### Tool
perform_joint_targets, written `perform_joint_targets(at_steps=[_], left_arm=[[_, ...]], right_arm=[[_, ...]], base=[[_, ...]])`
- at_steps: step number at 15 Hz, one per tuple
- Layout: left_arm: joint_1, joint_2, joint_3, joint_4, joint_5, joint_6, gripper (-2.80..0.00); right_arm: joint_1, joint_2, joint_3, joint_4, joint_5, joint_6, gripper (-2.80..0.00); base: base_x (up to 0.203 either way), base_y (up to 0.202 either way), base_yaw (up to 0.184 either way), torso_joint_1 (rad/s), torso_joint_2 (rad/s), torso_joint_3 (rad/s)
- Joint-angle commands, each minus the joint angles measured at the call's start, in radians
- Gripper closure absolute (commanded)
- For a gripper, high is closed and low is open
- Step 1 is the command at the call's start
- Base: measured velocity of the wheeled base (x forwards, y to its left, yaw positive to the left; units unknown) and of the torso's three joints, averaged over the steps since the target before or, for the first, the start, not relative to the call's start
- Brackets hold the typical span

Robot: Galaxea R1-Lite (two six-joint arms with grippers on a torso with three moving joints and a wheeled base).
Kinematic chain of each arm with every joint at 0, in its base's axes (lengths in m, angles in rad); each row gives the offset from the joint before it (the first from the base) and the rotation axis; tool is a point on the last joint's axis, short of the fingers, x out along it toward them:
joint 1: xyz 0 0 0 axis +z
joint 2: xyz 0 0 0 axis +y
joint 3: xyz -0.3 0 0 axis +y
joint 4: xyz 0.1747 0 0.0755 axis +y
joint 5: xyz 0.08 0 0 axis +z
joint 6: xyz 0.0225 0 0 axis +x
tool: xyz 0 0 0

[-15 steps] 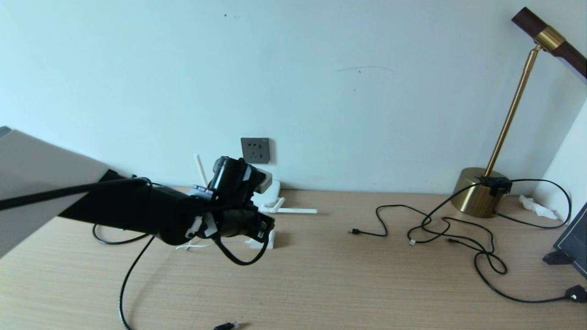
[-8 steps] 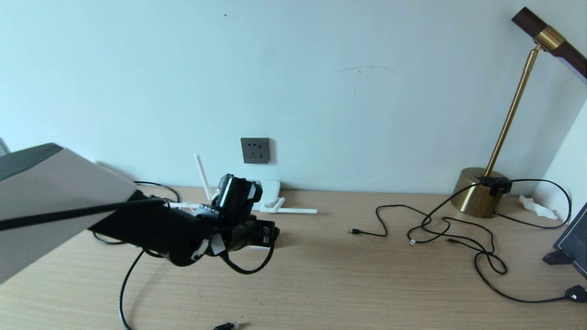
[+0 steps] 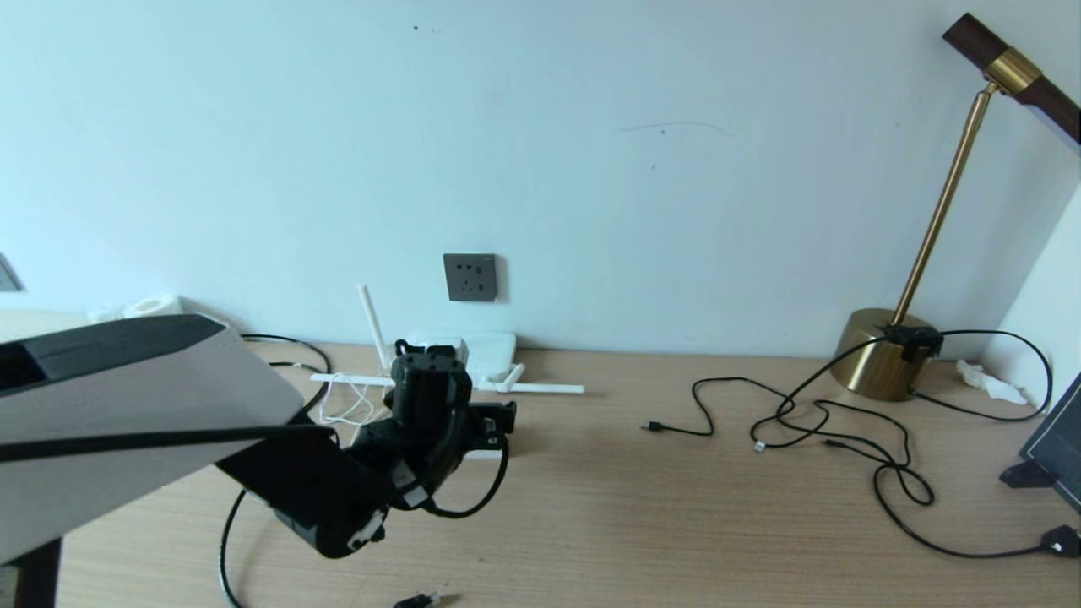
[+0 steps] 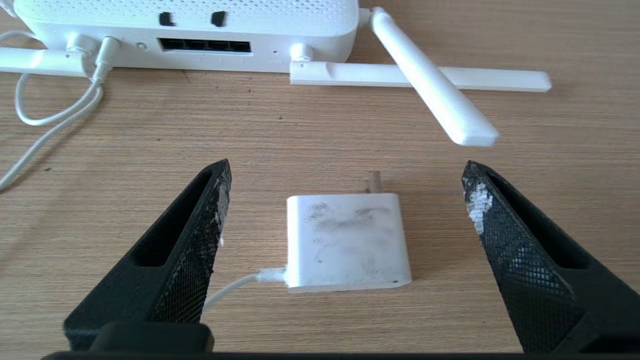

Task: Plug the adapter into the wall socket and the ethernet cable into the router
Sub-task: Plug plug into socket

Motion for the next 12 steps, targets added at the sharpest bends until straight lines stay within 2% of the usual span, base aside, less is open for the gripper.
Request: perform_joint_targets(at_steps=[1, 5, 12], left_arm=[[-0.023, 0.055, 0.028, -0.072, 0.024, -0.002, -2.80], [-0.043, 0.119, 0.044, -0.150, 0.062, 0.002, -2.80], [-0.058, 0.144, 0.041, -0.160, 0.074, 0.001, -2.80]], right_arm=[[0.000, 0.000, 0.009, -0.001, -0.001, 0.000, 0.00], [0.001, 0.000, 0.009, -0.001, -0.001, 0.000, 0.00], [0.001, 0.000, 0.009, -0.001, -0.001, 0.000, 0.00]], base=[[0.000, 0.000, 0.000, 0.000, 0.00, 0.000], [0.000, 0.000, 0.000, 0.000, 0.00, 0.000], [0.000, 0.000, 0.000, 0.000, 0.00, 0.000]])
